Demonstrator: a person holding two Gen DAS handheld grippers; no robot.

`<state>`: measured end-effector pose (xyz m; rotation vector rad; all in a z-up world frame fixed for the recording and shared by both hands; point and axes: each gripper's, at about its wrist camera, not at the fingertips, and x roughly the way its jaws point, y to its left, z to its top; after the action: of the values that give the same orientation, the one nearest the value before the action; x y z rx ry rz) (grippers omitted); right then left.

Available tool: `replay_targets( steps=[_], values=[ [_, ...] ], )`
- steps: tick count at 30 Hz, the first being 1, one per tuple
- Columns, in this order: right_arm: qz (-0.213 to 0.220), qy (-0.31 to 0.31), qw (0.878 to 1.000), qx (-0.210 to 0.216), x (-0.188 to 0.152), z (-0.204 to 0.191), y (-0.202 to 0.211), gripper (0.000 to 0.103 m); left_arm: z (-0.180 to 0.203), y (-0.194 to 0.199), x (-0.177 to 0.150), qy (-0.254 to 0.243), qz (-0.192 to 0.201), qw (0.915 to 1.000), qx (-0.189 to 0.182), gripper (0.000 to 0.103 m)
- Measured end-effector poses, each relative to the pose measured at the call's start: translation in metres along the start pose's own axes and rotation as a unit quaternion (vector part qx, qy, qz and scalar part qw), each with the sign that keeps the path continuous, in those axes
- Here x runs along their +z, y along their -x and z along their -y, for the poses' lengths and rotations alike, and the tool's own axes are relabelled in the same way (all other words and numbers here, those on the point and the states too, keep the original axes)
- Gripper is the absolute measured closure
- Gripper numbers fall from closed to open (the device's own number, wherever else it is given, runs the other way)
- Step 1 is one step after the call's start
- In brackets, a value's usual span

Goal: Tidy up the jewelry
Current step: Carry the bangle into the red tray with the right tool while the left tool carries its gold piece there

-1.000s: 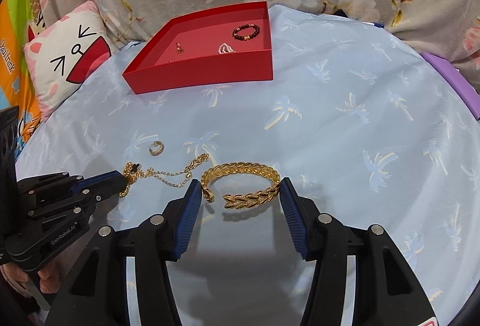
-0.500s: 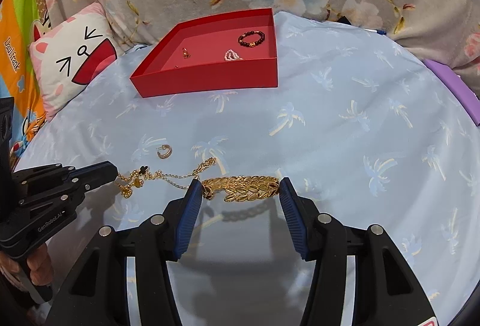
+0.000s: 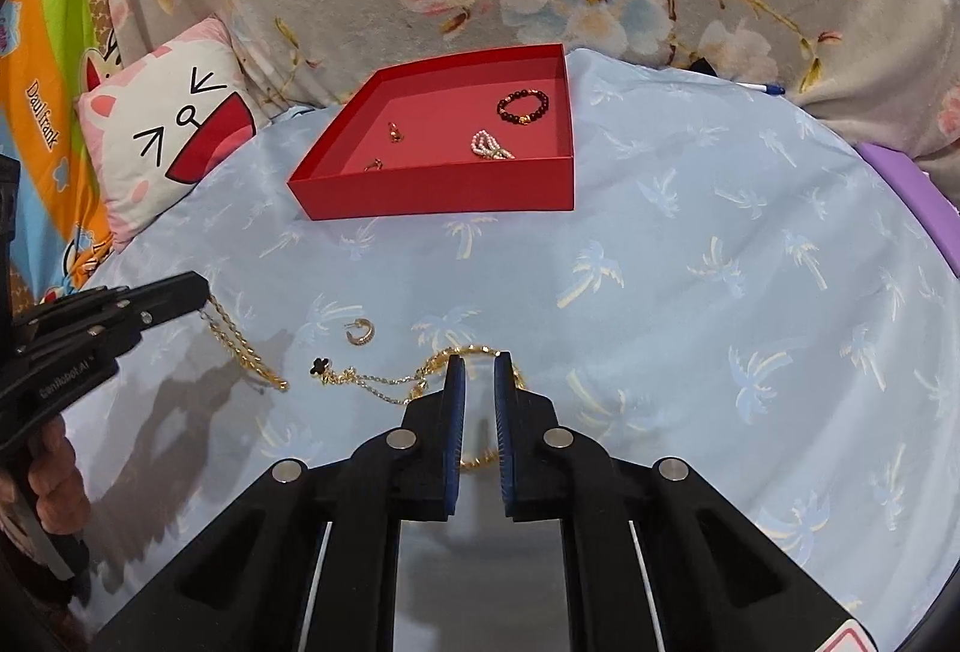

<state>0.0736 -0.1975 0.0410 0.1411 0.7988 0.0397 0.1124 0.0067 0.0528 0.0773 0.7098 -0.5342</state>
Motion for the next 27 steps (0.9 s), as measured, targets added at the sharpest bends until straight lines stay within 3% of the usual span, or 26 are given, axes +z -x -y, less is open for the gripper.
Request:
replay_targets(
  steps=[3,4,5,8,9,14,20,27],
  values=[
    [-0.017,-0.01,1.0,0.002,-0.003,0.006,-0.009,0.095,-0.004,0.004,0.002,0.004,0.007,1.0,0.004,0.1],
    [-0.021,-0.017,1.0,0.007,-0.004,0.009,-0.012,0.088,-0.005,0.004,0.002,0.007,0.005,1.0,0.003,0.1],
    [-0.026,-0.022,0.999,0.008,-0.006,0.01,-0.014,0.079,-0.006,0.003,0.001,0.008,0.003,1.0,0.003,0.1],
    [-0.017,-0.016,1.0,0.008,-0.009,0.006,-0.015,0.036,-0.006,-0.001,0.0,0.009,-0.004,0.9999,0.002,0.1],
    [-0.013,-0.009,1.0,0.005,-0.009,0.003,-0.015,0.032,-0.006,-0.002,-0.001,0.009,-0.006,0.9999,0.001,0.1],
    [-0.031,0.029,0.999,-0.02,-0.008,-0.007,-0.036,0.033,-0.003,-0.006,-0.005,0.006,-0.012,0.9999,-0.001,0.1],
    [-0.057,0.034,0.997,-0.028,-0.006,-0.003,-0.059,0.046,-0.002,-0.009,-0.006,0.004,-0.015,0.9999,-0.001,0.1],
    [-0.051,0.033,0.998,-0.027,-0.005,-0.002,-0.057,0.046,-0.007,-0.013,-0.007,0.01,-0.018,0.9998,0.002,0.1]
  ],
)
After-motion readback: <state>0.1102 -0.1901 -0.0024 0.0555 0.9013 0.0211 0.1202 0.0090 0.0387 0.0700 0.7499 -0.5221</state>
